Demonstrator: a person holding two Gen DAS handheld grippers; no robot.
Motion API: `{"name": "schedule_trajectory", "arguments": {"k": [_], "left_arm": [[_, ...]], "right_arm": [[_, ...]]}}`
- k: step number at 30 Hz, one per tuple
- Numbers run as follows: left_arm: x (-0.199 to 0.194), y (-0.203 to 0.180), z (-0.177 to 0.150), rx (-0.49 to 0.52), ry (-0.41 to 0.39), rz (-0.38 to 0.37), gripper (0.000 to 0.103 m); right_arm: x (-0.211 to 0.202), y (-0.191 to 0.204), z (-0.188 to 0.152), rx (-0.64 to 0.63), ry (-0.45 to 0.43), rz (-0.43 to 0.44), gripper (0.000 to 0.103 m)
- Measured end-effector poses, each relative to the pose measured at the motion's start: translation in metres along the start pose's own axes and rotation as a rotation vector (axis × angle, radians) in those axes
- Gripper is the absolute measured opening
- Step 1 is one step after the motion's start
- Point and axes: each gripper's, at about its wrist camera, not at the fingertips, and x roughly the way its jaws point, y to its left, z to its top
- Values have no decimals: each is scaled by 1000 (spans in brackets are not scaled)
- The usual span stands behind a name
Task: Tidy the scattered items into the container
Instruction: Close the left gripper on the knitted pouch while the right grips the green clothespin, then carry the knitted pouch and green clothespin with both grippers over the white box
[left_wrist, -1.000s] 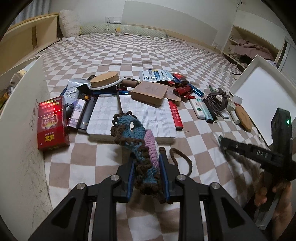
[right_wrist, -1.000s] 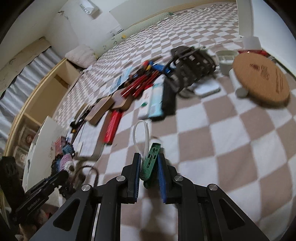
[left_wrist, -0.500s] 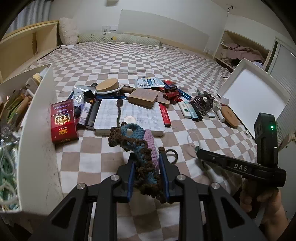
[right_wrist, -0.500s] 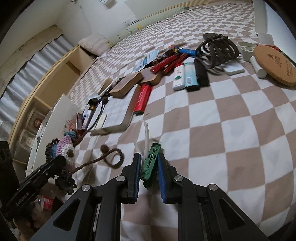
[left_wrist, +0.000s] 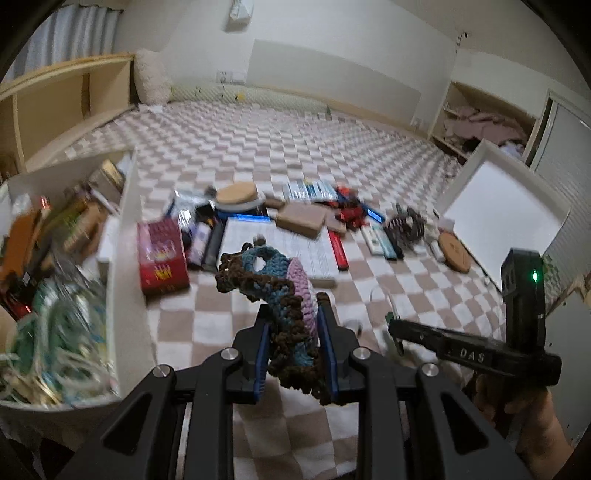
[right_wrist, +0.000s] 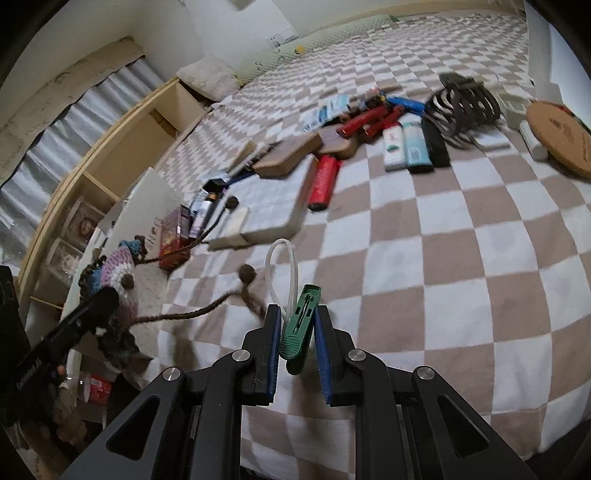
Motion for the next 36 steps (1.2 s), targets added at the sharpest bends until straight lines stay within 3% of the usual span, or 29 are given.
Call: {"name": "schedule_trajectory", "arguments": {"k": [13,20,27,36], "left_arm": [[-64,14,77,39,-218,10,25],[-100,29,102,66,-296,32,25],[-133,52,119,75,-343,94,25],[-181,85,140,120,-419,241,25]], "right_arm": [[-34,70,43,-151,-119,62,19],[-50,112,72,-204,-168,134,19],[-59,162,89,-301,-202,208,19],[-62,219,108,-376,-201,314,19]]}}
